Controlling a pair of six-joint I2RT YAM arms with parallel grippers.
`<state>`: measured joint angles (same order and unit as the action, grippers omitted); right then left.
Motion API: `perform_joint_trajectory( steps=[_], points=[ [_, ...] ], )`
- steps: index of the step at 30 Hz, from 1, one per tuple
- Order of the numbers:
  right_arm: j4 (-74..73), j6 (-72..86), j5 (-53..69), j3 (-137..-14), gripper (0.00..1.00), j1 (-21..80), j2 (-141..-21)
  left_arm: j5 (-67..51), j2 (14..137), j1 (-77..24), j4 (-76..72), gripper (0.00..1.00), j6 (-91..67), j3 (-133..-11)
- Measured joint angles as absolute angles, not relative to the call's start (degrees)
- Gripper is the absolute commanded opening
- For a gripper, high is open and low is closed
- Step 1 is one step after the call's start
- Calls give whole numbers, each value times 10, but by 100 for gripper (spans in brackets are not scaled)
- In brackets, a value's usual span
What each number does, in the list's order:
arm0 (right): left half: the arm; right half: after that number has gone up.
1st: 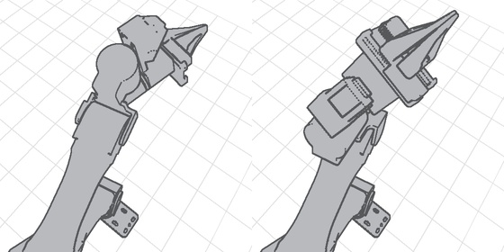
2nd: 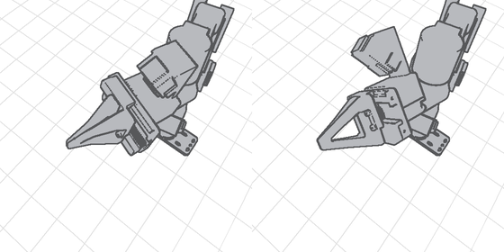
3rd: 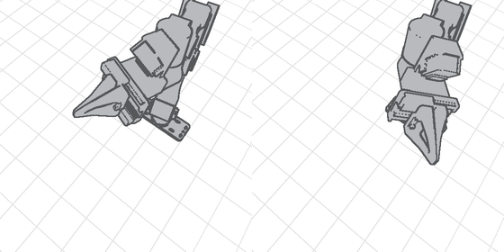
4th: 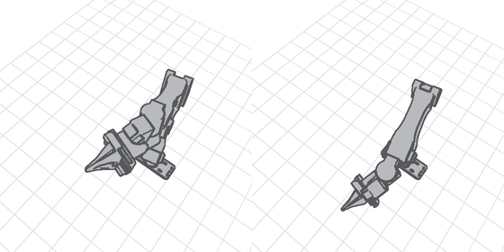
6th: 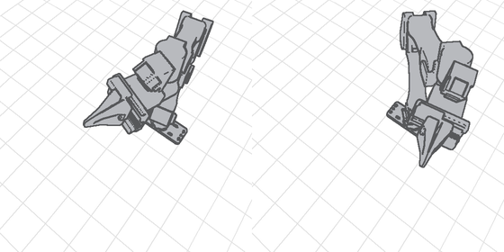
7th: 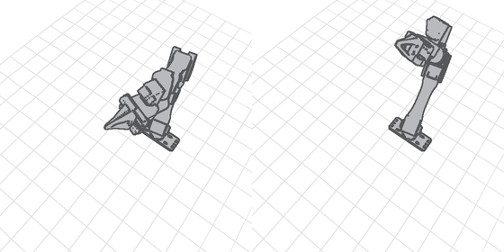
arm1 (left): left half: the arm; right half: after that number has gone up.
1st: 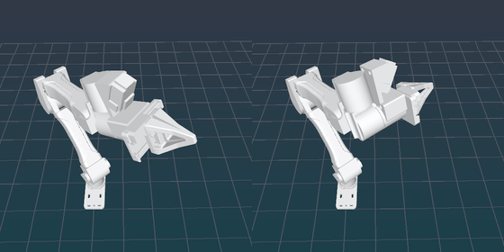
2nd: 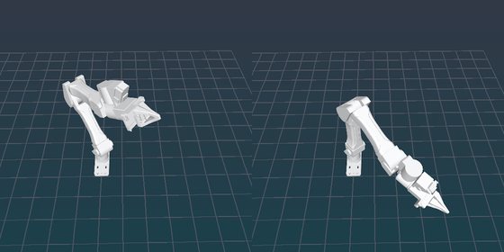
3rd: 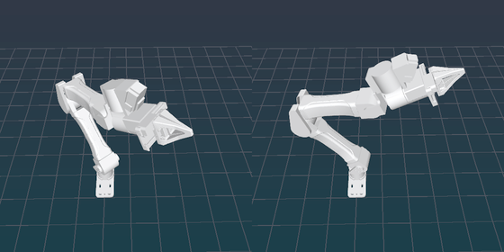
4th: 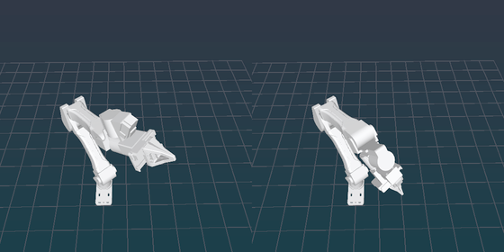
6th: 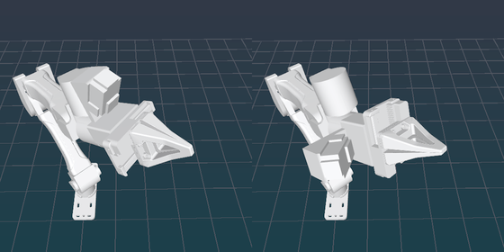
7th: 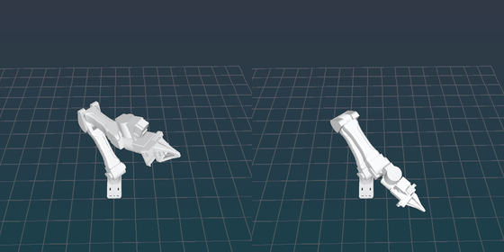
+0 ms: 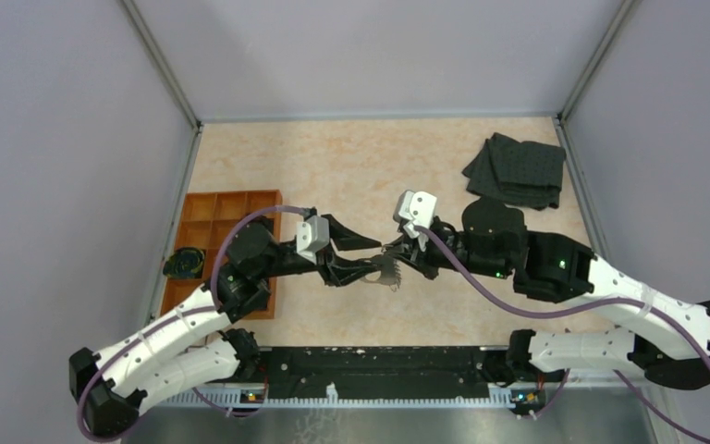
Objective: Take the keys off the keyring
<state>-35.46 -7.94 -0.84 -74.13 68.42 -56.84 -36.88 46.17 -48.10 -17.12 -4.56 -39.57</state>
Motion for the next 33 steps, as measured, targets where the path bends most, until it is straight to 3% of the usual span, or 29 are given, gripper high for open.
perform_joint_trajectory(
  steps=[20, 33],
  points=[
    [-357, -86, -47, -755, 0, 735, -586, -365, 480, -503, -310, 44, -85, -322],
    [-361, -90, -72, -763, 0, 754, -592, -323, 459, -536, -373, 32, -74, -288]
  ],
)
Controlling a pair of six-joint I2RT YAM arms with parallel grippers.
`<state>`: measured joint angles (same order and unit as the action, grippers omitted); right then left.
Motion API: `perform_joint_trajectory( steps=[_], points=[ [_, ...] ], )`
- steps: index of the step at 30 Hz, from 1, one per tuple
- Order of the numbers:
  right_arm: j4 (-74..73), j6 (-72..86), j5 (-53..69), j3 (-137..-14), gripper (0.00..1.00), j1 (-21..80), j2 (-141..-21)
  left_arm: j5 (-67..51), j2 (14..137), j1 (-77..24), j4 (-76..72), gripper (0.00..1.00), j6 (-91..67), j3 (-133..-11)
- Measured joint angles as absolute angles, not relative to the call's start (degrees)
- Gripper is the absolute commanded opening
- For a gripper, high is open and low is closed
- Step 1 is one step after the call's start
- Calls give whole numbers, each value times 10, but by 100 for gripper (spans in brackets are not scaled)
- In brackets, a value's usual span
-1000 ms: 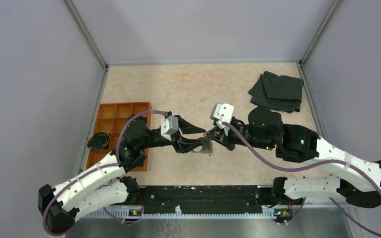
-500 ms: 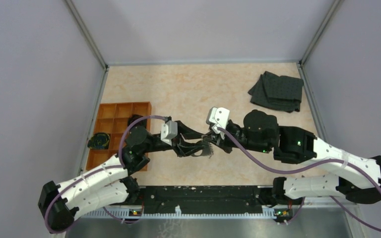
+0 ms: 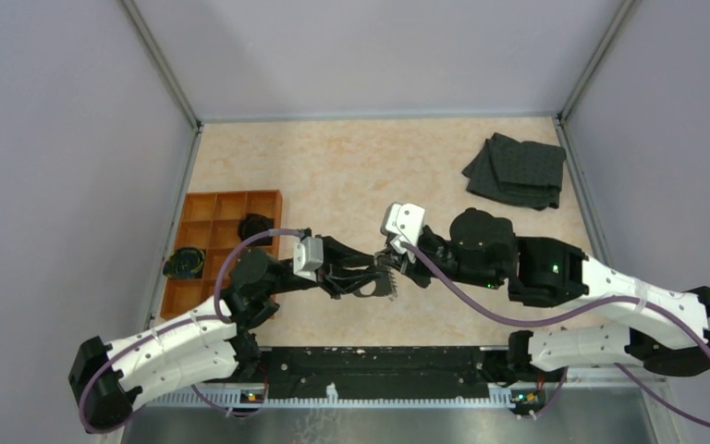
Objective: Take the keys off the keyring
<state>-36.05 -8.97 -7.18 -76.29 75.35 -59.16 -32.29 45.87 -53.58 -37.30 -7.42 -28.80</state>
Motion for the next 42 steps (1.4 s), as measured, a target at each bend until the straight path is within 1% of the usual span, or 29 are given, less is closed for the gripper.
perform_joint_trajectory(
  steps=[6, 12, 26, 28, 42],
  points=[
    [-361, -90, -80, -763, 0, 758, -599, -305, 457, -541, -378, 26, -68, -279],
    [-361, -90, -94, -763, 0, 762, -601, -295, 449, -544, -377, 18, -58, -276],
    [-391, -95, -133, -781, 0, 779, -613, -298, 443, -545, -354, 3, -47, -276],
    [-394, -95, -137, -781, 0, 780, -616, -302, 443, -545, -349, 0, -43, -276],
    [-412, -105, -164, -789, 0, 789, -629, -309, 432, -553, -328, 0, -4, -276]
  ],
)
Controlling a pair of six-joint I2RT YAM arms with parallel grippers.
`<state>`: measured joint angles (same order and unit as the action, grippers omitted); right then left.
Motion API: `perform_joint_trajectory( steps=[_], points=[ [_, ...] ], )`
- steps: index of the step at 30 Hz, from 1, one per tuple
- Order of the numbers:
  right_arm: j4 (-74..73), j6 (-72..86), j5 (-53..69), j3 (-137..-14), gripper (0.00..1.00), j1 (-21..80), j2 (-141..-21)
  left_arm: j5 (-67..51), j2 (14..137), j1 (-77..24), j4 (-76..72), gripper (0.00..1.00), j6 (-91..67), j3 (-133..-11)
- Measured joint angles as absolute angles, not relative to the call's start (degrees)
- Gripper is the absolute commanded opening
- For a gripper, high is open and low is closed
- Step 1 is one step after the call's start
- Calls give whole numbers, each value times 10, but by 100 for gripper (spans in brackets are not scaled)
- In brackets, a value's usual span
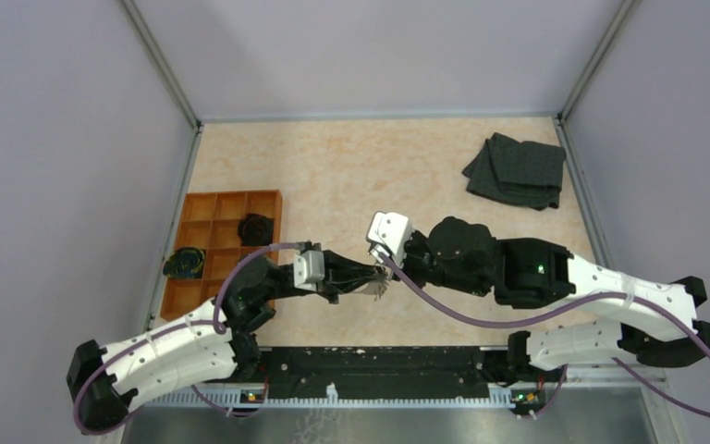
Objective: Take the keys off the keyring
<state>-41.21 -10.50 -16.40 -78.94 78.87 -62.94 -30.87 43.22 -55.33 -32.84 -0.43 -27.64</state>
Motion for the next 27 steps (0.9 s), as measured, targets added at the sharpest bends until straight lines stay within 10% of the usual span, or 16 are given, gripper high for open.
perform_joint_trajectory(
  steps=[27],
  points=[
    [-416, -113, -200, -801, 0, 831, -647, -236, 398, -568, -374, 0, -21, -222]
  ],
)
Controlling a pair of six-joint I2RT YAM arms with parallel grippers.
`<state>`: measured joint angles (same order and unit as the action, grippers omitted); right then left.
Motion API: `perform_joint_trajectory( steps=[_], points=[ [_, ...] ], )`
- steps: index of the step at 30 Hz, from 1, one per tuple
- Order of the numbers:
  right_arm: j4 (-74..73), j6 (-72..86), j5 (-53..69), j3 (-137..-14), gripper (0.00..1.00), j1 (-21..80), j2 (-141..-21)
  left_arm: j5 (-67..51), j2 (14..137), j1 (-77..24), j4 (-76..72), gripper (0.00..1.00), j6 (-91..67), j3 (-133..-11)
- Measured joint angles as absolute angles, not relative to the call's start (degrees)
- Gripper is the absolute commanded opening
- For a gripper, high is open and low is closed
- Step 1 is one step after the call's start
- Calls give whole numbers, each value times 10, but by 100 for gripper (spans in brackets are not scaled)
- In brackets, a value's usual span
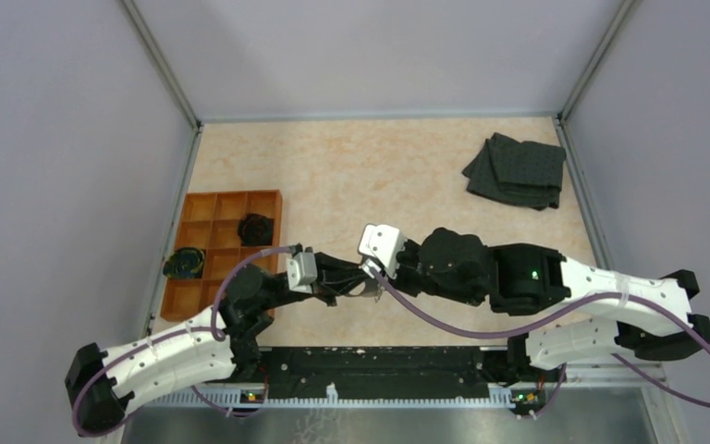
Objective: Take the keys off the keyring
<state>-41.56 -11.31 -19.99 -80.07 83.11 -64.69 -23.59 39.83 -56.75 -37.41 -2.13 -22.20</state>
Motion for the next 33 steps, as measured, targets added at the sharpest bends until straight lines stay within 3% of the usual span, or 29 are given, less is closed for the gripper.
perform_joint_trajectory(
  steps=[33],
  points=[
    [-417, -114, -214, -808, 0, 866, -663, -183, 347, -568, -416, 0, 18, -200]
  ],
)
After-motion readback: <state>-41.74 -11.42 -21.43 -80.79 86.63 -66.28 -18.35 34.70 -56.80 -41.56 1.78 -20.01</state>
